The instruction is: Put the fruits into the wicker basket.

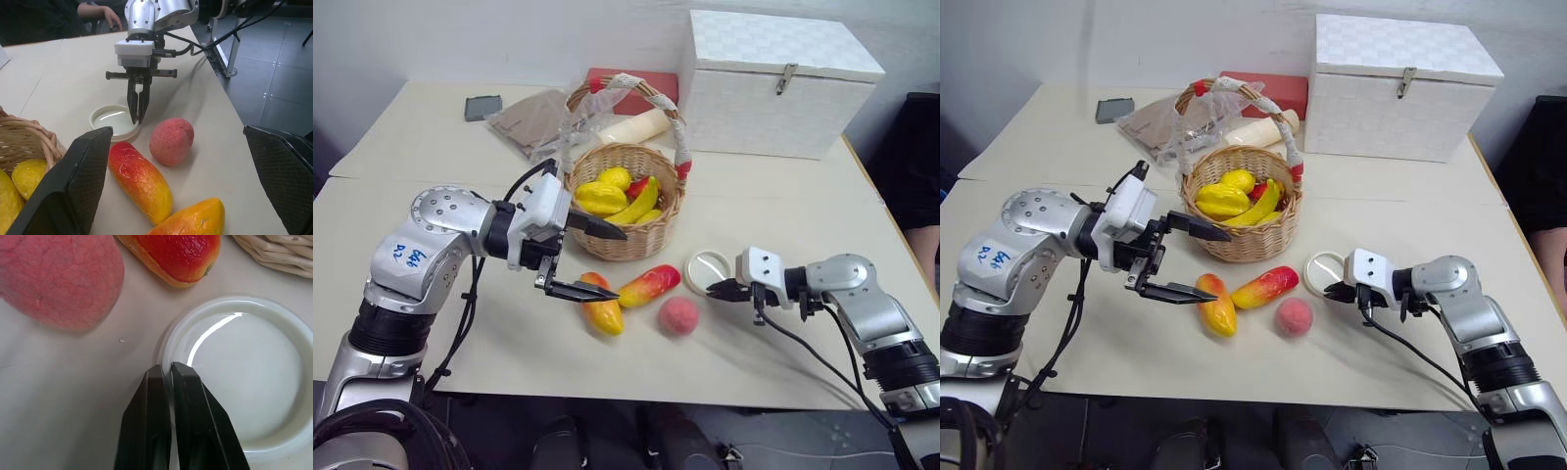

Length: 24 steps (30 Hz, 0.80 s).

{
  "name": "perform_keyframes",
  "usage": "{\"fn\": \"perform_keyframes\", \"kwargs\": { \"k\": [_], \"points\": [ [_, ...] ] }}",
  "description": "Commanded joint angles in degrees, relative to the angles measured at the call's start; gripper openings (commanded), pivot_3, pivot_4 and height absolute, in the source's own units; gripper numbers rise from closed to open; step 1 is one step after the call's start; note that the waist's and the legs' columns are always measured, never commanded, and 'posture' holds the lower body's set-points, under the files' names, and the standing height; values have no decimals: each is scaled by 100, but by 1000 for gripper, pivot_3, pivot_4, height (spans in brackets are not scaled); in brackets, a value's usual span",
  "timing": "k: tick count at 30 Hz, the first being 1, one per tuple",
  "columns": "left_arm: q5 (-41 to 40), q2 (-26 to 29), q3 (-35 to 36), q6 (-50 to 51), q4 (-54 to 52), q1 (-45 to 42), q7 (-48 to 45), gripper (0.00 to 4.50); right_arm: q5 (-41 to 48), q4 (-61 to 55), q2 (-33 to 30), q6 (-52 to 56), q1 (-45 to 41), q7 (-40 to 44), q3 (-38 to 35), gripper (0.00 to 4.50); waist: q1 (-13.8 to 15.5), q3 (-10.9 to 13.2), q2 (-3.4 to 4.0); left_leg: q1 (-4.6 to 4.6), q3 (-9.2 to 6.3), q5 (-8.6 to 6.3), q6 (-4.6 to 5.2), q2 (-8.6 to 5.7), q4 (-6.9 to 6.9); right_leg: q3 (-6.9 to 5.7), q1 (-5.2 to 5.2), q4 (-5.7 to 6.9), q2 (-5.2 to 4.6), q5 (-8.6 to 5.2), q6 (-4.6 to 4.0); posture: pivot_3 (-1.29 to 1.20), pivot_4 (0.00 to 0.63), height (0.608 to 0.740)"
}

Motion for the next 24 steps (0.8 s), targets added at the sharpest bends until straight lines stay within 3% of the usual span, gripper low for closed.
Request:
{"fn": "perform_keyframes", "kwargs": {
  "k": [1,8,12,17,24],
  "points": [
    [-184,-59,181,75,-119,-119,58,4500,280,-486,-484,525,521,-155,-709,15,36,0,0,-1,-1,0,0,0,-1,0,0,0,0,-1,2,0,150,740],
    [-241,-230,236,133,-202,-2,200,4500,979,-1021,-1221,1593,1962,-323,-2613,15,110,0,1,-9,-4,-5,7,-7,0,-2,1,-8,-9,-5,10,0,150,740],
    [-238,-236,239,102,-237,96,213,4500,943,-866,-1179,1588,2401,-514,-2927,15,4,0,1,-1,-4,-4,6,-5,-3,1,7,-8,-4,-5,10,0,150,740],
    [-145,-271,223,19,-191,120,302,4500,989,-401,-979,1515,2492,-725,-2977,1434,-20,1,3,5,-5,-2,3,-6,-10,12,5,-5,4,-5,10,0,150,740],
    [-125,-157,291,-29,-190,99,250,4500,1262,-633,-1162,1570,2207,-451,-2994,3893,-5,1,4,5,-4,-2,2,-7,-10,15,5,-5,3,-5,11,0,150,740]
  ]
}}
